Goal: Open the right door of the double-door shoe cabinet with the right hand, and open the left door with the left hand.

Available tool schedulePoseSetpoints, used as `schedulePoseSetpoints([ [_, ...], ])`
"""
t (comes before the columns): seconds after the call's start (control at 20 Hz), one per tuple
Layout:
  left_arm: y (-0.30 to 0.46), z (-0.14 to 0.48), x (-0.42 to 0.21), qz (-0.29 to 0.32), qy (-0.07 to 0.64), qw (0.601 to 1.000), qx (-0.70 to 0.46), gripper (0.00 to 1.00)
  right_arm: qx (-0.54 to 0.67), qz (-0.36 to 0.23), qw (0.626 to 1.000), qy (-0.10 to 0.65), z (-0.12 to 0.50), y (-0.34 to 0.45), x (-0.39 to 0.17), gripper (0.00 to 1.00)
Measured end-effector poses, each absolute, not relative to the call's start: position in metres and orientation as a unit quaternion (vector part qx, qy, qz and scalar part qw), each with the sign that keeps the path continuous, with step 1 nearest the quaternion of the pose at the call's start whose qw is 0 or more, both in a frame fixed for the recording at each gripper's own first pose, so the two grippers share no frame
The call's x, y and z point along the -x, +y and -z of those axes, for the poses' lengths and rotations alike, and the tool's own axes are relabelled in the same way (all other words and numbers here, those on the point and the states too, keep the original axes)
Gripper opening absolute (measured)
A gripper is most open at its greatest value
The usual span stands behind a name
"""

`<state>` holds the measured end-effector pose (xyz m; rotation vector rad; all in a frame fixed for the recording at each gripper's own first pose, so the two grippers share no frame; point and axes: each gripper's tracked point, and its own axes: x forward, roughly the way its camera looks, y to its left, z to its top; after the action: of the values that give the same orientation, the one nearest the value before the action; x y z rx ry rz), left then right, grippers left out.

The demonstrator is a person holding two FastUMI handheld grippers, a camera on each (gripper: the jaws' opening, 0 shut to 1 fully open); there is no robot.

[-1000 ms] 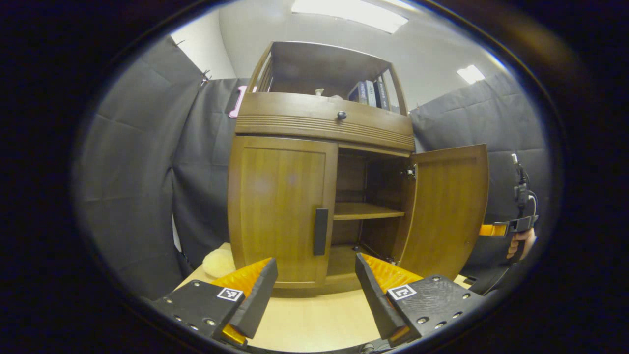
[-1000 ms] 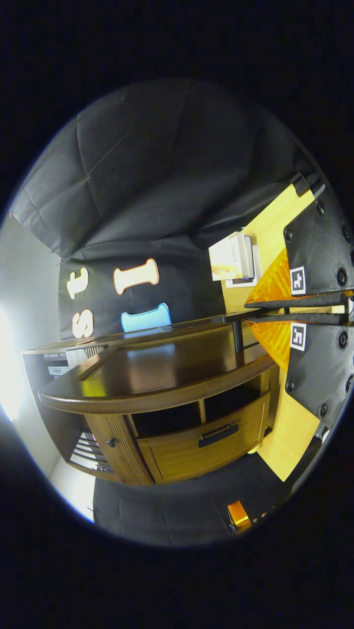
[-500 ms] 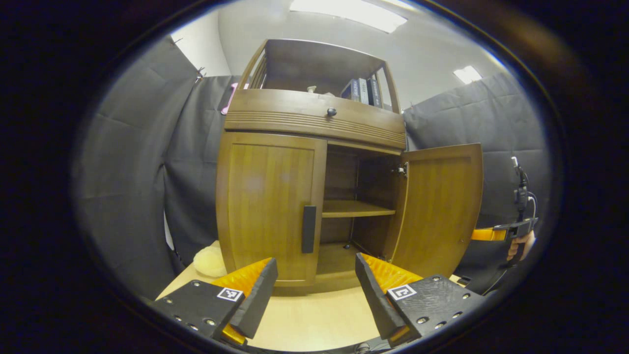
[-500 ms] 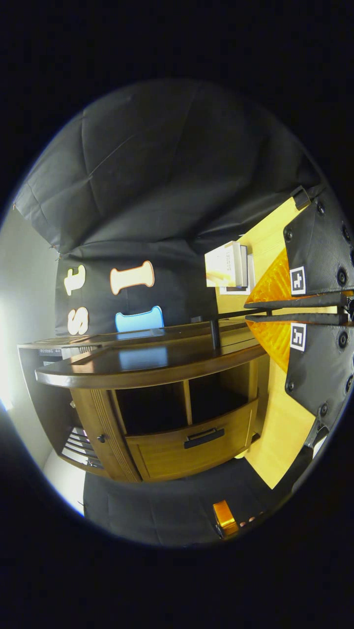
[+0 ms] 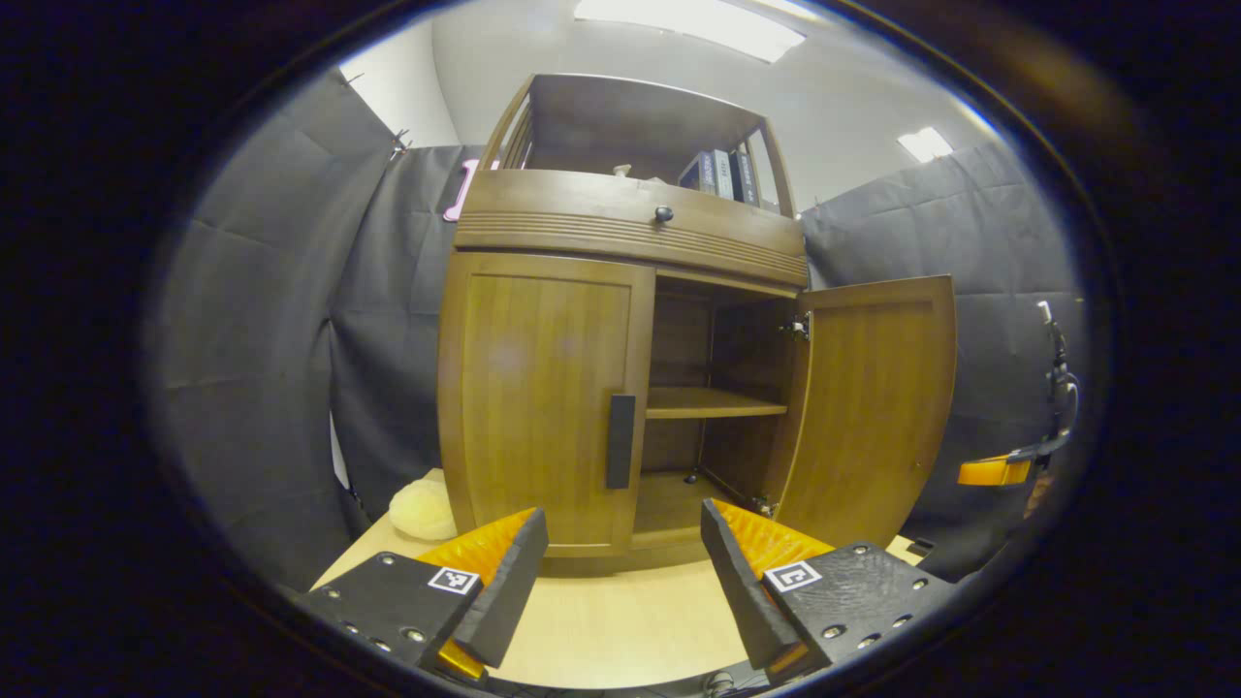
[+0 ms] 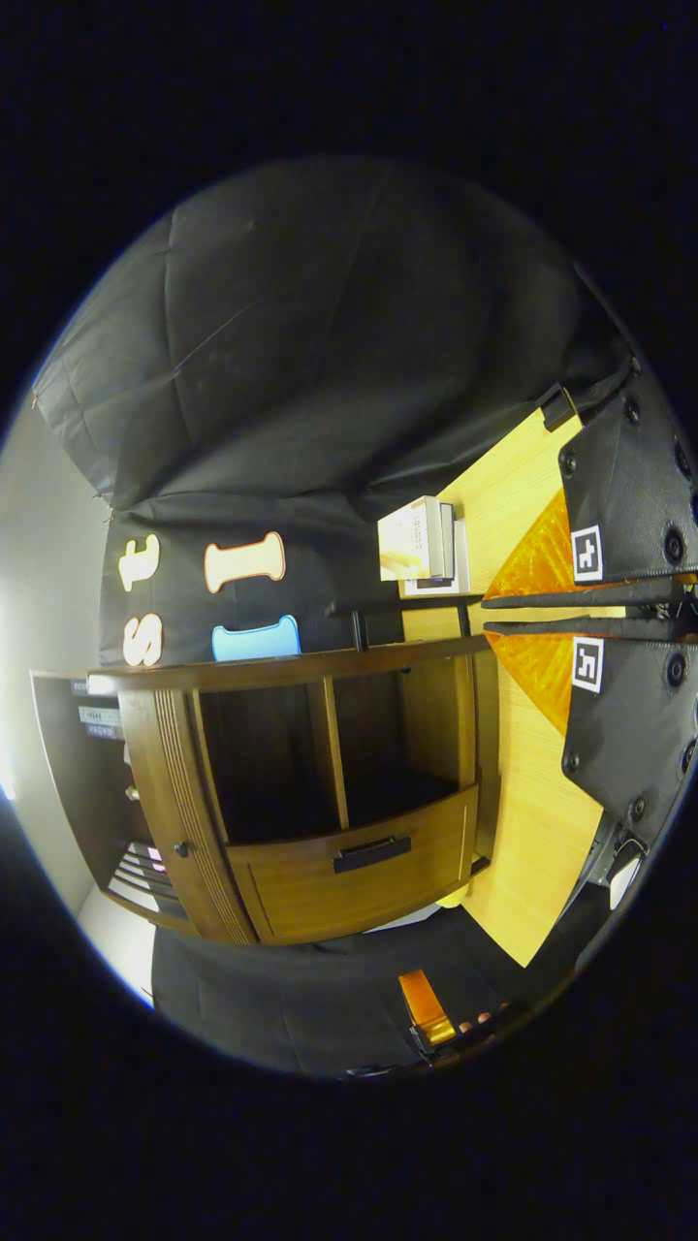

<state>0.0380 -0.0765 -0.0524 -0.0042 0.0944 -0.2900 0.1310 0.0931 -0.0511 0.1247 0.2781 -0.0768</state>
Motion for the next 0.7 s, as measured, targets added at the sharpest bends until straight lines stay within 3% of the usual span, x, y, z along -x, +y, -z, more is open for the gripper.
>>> schedulePoseSetpoints([
  [0.1, -0.072, 0.054, -0.039, 0.140, 0.049, 0.989, 0.003, 0.92, -0.056, 0.024, 0.988, 0.142, 0.053, 0.103, -0.130, 0.07],
  [0.15, -0.068, 0.055, -0.039, 0.137, 0.049, 0.989, 0.003, 0.92, -0.047, 0.017, 0.989, 0.136, 0.052, 0.102, -0.129, 0.00],
  [0.2, -0.065, 0.055, -0.041, 0.134, 0.049, 0.990, 0.002, 0.91, -0.039, 0.007, 0.991, 0.131, 0.050, 0.102, -0.133, 0.15],
  [0.25, -0.062, 0.056, -0.042, 0.131, 0.052, 0.990, 0.003, 0.91, -0.040, -0.010, 0.990, 0.132, 0.052, 0.110, -0.132, 0.10],
  [0.4, -0.058, 0.057, -0.045, 0.120, 0.049, 0.992, -0.003, 0.92, -0.038, -0.064, 0.985, 0.153, 0.054, 0.128, -0.116, 0.54],
  [0.55, -0.055, 0.061, -0.047, 0.115, 0.053, 0.992, -0.004, 0.92, -0.023, -0.078, 0.987, 0.137, 0.050, 0.140, -0.133, 0.98],
  [0.7, -0.056, 0.064, -0.049, 0.115, 0.058, 0.992, -0.008, 0.92, -0.019, -0.069, 0.990, 0.124, 0.045, 0.142, -0.153, 0.98],
])
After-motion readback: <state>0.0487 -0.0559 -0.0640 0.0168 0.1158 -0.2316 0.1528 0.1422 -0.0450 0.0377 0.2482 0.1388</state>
